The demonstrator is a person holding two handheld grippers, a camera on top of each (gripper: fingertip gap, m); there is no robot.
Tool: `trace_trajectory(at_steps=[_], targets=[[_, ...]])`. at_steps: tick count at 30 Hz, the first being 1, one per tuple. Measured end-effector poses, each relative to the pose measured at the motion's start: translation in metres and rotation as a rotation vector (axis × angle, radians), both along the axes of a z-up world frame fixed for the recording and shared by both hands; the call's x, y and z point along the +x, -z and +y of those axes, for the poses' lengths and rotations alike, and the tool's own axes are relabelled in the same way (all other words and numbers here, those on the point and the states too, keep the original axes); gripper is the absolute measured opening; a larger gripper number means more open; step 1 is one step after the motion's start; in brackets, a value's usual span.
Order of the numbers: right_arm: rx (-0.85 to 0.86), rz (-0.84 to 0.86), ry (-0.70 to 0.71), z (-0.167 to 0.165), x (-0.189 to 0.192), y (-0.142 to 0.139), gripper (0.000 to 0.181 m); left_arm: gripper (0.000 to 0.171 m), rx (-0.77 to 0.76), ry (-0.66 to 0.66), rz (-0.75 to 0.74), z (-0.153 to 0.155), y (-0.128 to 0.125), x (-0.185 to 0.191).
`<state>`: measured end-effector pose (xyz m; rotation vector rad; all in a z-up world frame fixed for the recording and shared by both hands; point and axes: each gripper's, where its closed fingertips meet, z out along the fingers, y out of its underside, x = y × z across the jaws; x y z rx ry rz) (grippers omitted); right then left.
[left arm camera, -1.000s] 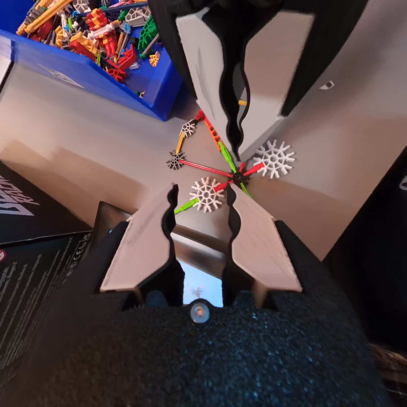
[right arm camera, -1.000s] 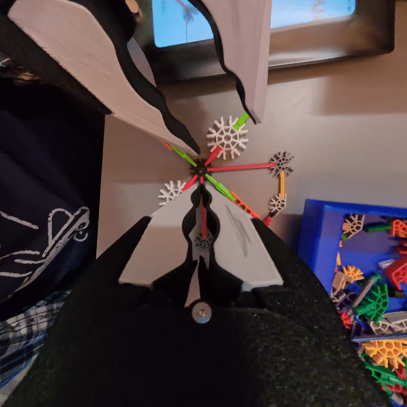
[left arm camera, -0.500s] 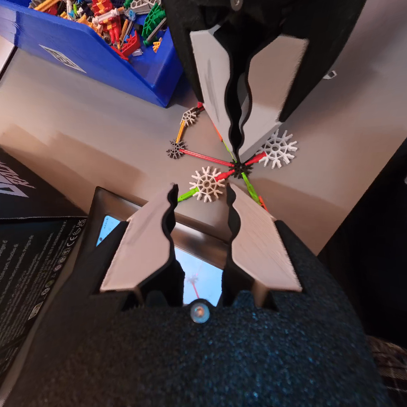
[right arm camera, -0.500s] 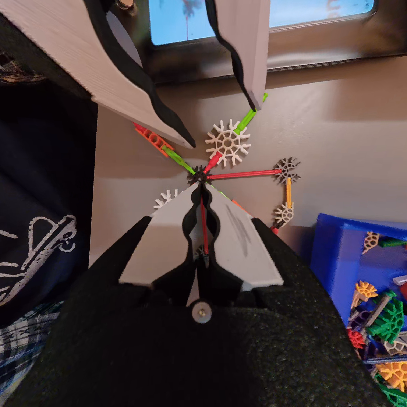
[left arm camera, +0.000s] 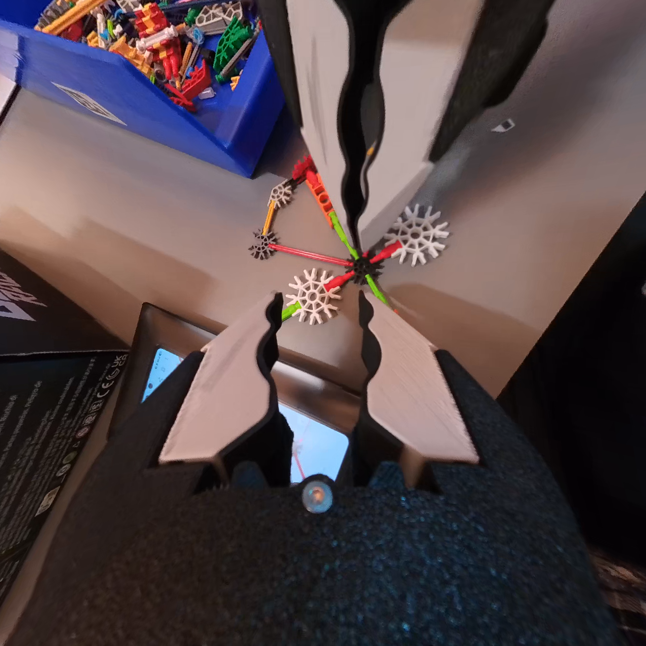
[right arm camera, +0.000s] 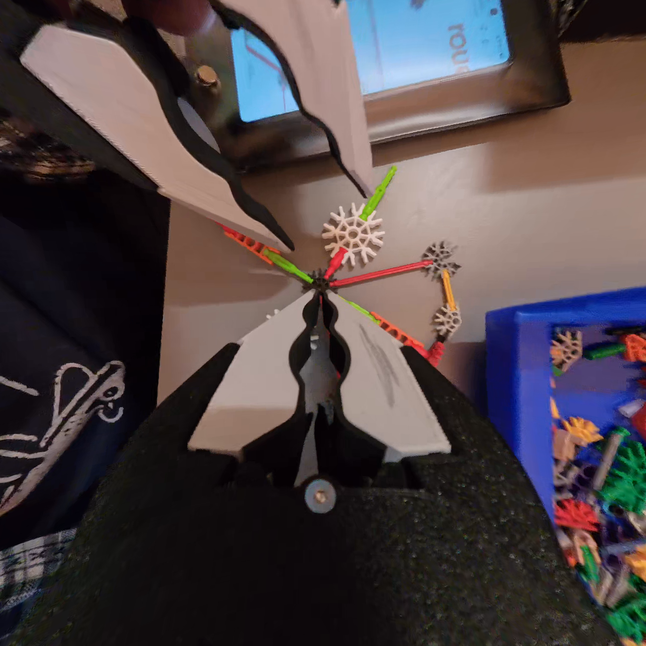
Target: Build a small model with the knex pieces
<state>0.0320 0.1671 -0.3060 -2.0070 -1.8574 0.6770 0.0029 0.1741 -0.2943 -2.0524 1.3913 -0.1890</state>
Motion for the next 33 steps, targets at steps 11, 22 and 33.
trace_trajectory(at_steps=[11,22,33], targets=[[0.019,-0.094,0.081,0.017,0.050,-0.013,0.000,0.026,0.005,0.095,0.002,0.005,-0.007,0.035],[0.033,-0.024,0.023,-0.001,0.006,0.008,0.000,0.022,-0.057,0.042,0.001,0.020,-0.004,0.016],[0.032,-0.016,0.033,0.000,0.003,0.008,0.000,0.024,-0.058,0.024,0.000,0.022,0.000,0.010]])
